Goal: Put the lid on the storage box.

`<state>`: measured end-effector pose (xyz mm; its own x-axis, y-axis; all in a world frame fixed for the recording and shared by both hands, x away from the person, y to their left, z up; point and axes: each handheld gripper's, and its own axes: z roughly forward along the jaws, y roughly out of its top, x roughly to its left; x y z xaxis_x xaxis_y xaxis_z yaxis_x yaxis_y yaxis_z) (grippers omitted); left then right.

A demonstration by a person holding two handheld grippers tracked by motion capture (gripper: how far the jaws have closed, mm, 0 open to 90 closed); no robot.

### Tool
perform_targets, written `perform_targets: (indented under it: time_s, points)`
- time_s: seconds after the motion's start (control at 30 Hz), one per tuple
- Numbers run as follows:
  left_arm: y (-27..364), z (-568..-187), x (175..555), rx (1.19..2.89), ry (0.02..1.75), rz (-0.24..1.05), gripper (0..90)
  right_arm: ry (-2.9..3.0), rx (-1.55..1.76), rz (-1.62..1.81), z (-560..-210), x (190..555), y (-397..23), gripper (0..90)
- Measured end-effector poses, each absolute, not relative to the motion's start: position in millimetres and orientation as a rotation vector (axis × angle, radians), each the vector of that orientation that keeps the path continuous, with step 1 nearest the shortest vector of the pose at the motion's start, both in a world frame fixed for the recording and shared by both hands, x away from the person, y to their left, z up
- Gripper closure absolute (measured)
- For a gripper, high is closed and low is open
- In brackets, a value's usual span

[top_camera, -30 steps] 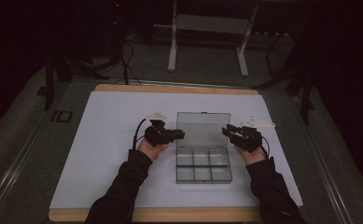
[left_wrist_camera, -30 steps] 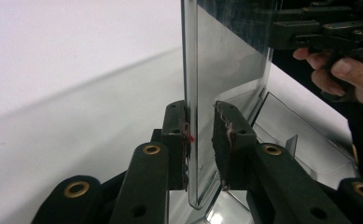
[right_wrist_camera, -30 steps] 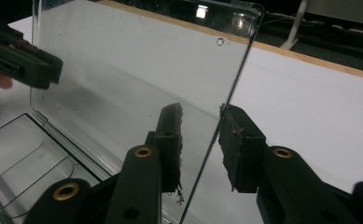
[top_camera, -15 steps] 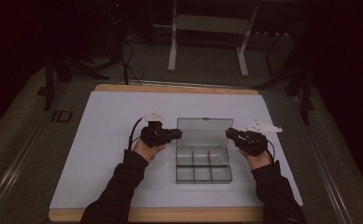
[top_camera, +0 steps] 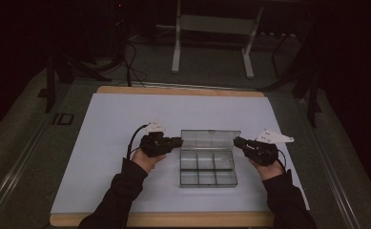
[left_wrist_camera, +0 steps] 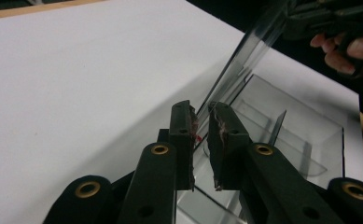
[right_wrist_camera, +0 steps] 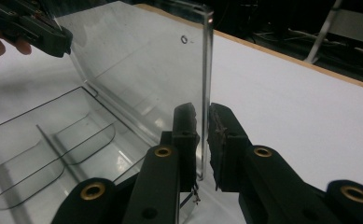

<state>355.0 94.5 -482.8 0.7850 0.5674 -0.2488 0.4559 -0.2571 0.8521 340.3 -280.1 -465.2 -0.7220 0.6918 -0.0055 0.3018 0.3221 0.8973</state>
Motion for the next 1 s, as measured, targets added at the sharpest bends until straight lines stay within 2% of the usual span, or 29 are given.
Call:
perform_targets:
  time_s: [0.4, 1.0]
  points:
    - [91.7, -481.2, 340.5, 1.969, 0.736, 0.178, 80.4, 2.241, 0.841, 1.368, -472.4, 326.8, -286.2, 82.2]
    - [93.5, -491.4, 327.6, 2.007, 0.717, 0.155, 80.9, 2.314, 0.760, 1.363, -485.1, 315.5, -294.1, 82.2]
